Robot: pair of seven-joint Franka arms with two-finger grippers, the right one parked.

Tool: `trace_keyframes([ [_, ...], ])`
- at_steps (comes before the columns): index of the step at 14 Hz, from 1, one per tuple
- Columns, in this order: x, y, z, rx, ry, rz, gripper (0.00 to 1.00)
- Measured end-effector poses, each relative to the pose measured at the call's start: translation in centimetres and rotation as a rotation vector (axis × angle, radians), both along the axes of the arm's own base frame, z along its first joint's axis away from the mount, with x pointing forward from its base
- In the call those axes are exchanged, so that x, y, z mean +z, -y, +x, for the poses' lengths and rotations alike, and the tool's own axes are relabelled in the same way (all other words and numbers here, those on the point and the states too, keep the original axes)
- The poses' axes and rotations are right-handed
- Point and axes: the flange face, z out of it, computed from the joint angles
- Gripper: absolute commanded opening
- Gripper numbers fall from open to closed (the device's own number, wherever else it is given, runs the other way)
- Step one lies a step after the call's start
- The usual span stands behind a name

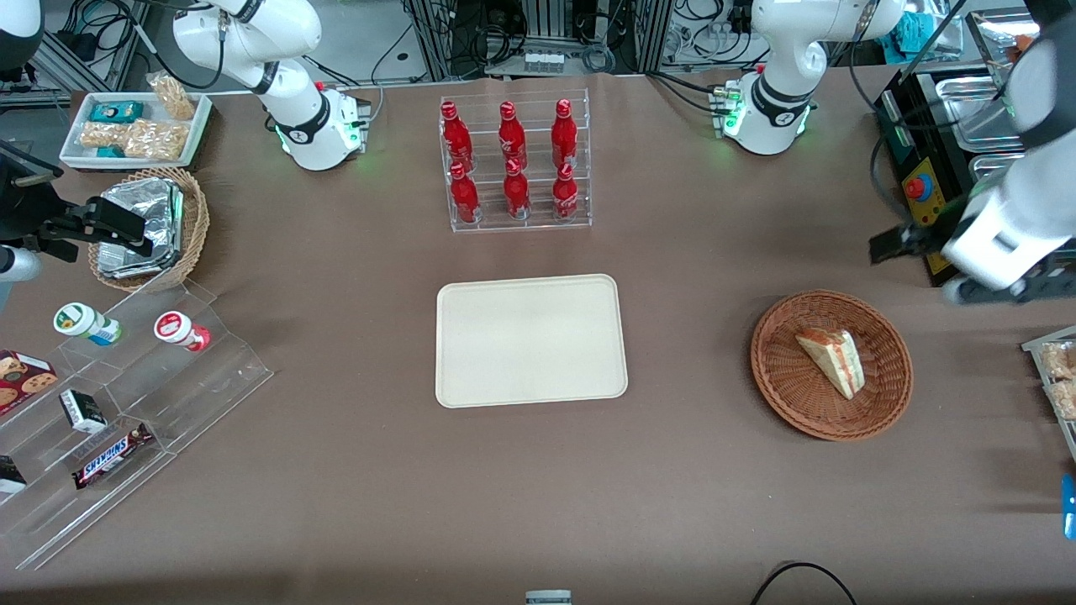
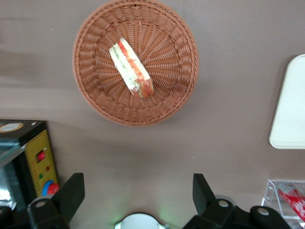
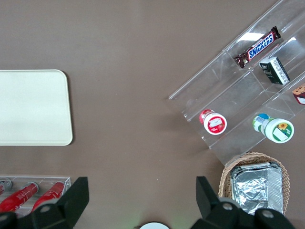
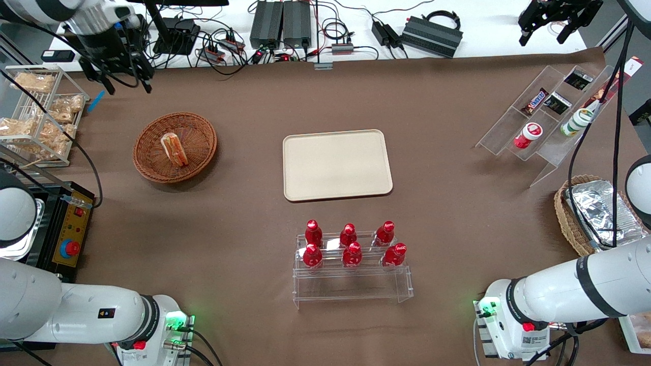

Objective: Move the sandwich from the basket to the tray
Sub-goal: 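Move the open left gripper down over the sandwich in the wicker basket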

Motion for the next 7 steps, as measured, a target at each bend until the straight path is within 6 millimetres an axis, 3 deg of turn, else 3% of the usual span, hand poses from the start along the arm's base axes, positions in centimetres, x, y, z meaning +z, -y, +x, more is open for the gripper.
trace_keyframes([
  [2, -5.8, 0.0, 0.6, -0.002, 0.030, 0.000, 1.00],
  [5, -13.5, -0.4, -0.1, 0.000, 0.103, -0.003, 1.00],
  [7, -17.1, -1.2, -0.9, 0.058, 0.122, 0.002, 1.00],
])
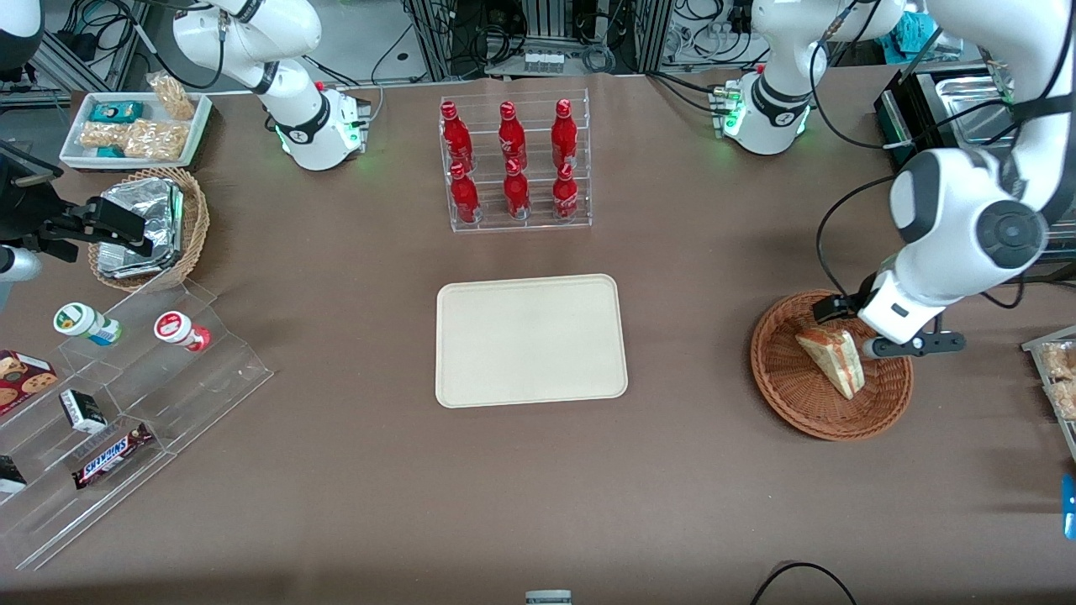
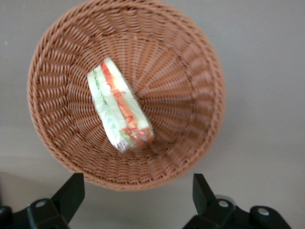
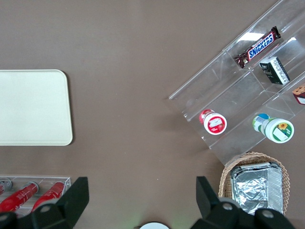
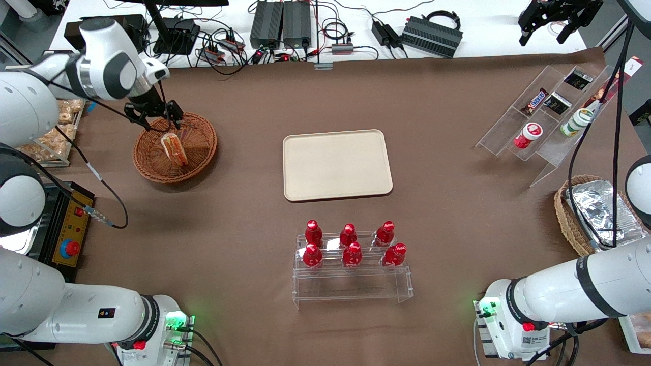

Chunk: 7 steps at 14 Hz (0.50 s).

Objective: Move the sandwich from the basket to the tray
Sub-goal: 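Move the open left gripper down over the sandwich in the wicker basket, then close the left gripper on the wrapped sandwich wedge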

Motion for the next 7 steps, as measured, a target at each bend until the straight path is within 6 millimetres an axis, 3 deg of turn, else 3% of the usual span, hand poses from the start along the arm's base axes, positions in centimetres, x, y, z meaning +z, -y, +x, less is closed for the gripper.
trace_keyframes([
  [3, -0.9, -2.2, 0.0, 0.202, 0.015, -0.011, 1.00],
  [5, -1.0, -2.3, 0.7, 0.363, 0.073, -0.040, 1.00],
  [7, -2.5, -2.2, 1.2, 0.482, 0.100, -0.041, 1.00],
])
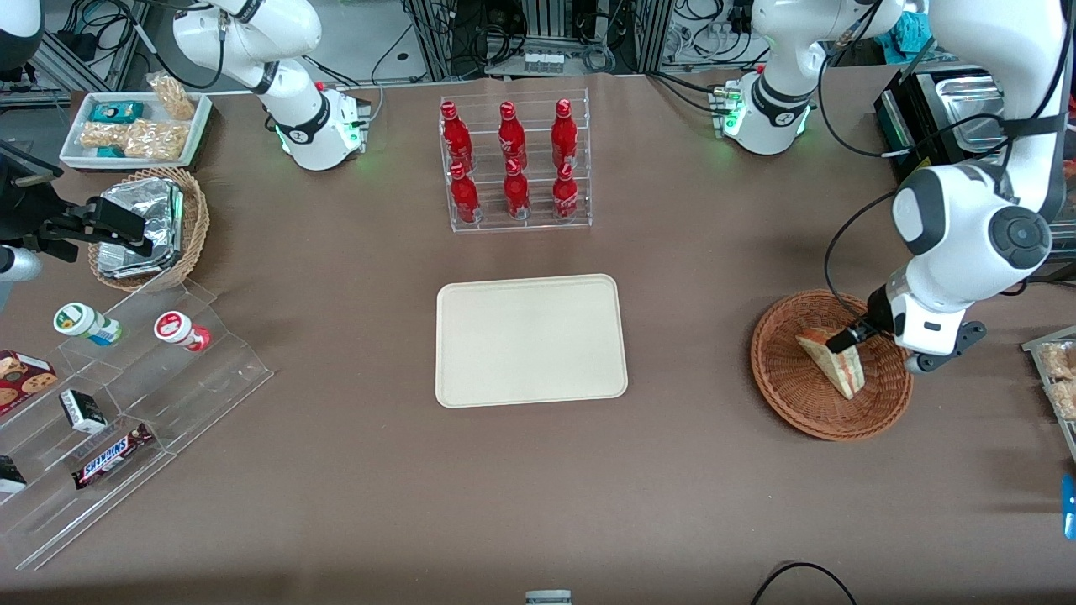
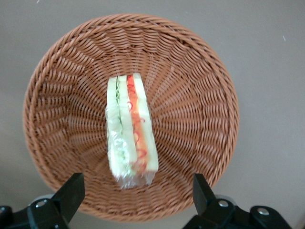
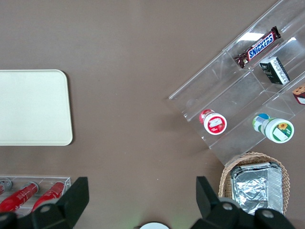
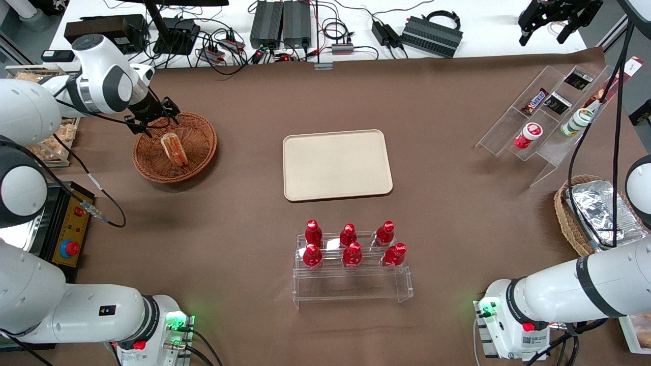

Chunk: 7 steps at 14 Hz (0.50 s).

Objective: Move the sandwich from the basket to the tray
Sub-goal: 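Close the left gripper on the wrapped sandwich wedge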

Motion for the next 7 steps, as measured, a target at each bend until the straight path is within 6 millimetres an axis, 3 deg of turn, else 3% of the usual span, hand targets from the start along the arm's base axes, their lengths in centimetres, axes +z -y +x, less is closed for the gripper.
trace_keyframes([
  [3, -3.1, 0.1, 0.5, 0.051, -0.001, 0.003, 1.00],
  [4, -4.2, 0.1, 0.5, 0.051, -0.011, 0.004, 0.94],
  [5, -5.2, 0.1, 0.4, 0.049, -0.026, 0.006, 0.68],
  [6, -6.2, 0.1, 0.3, 0.039, -0.041, 0.011, 0.33],
  [7, -6.8, 0.1, 0.2, 0.026, -0.052, 0.014, 0.12],
])
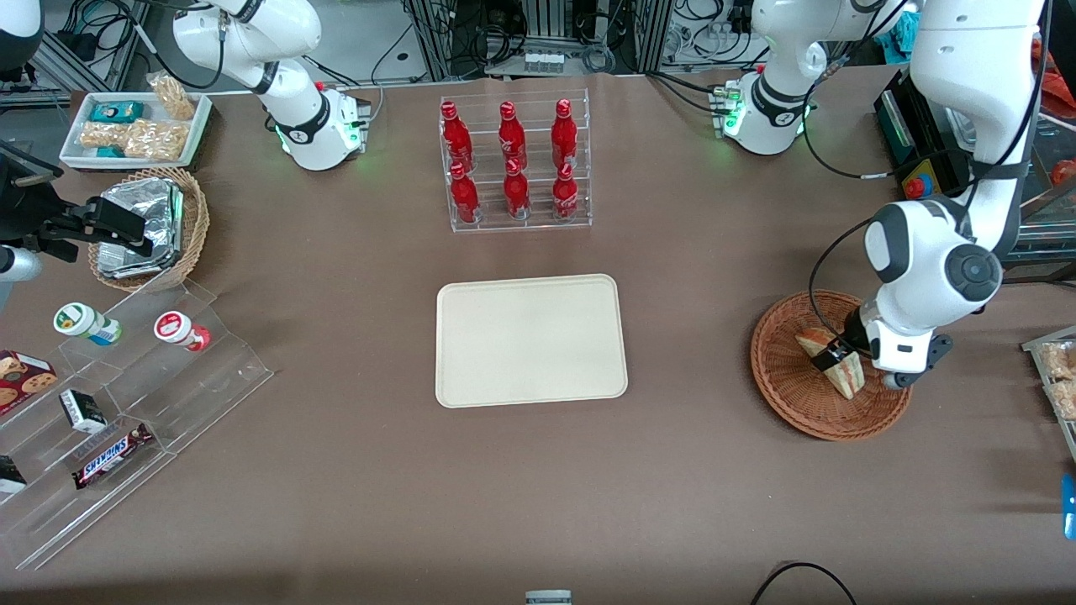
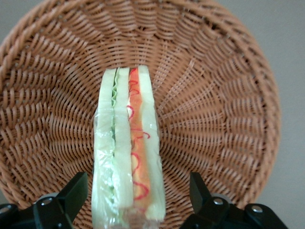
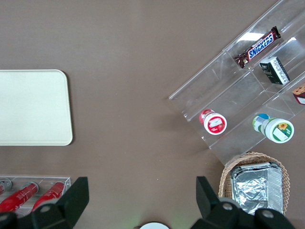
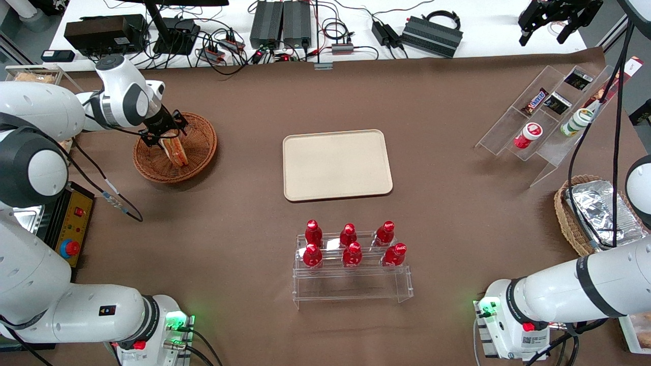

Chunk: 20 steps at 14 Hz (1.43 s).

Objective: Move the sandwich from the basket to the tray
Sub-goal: 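Close the left gripper on the wrapped sandwich wedge, then lift the sandwich and carry it over the cream tray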

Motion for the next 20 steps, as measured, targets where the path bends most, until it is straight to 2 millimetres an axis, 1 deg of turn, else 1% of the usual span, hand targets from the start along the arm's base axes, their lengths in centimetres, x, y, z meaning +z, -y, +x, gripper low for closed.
trace_keyframes([
  [1, -0.3, 0.0, 0.0, -0.016, -0.005, 0.001, 0.07],
  [3, -0.2, 0.0, 0.0, -0.059, -0.008, -0.001, 0.04],
  [4, 0.2, 0.0, 0.0, -0.082, -0.021, 0.000, 0.04],
  [6, 2.0, 0.6, 0.1, -0.150, -0.066, 0.020, 0.04],
  [7, 3.3, 1.3, 0.1, -0.187, -0.091, 0.035, 0.03],
  [8, 4.9, 2.8, 0.3, -0.227, -0.104, 0.044, 0.04],
  [9, 6.5, 5.0, 0.4, -0.272, -0.113, 0.050, 0.07],
  [11, 9.2, 10.5, 0.3, -0.433, -0.138, 0.053, 0.07],
  [12, 10.1, 13.5, 0.0, -0.516, -0.142, 0.052, 0.07],
  [13, 10.4, 16.7, -0.5, -0.580, -0.139, 0.050, 0.06],
  [14, 10.3, 20.0, -1.2, -0.622, -0.135, 0.032, 0.06],
  [16, 9.2, 26.7, -2.6, -0.662, -0.112, -0.041, 0.04],
  [18, 6.9, 33.4, -4.0, -0.646, -0.059, -0.074, 0.03],
  [20, 4.3, 39.7, -6.0, -0.607, 0.009, -0.083, 0.02],
])
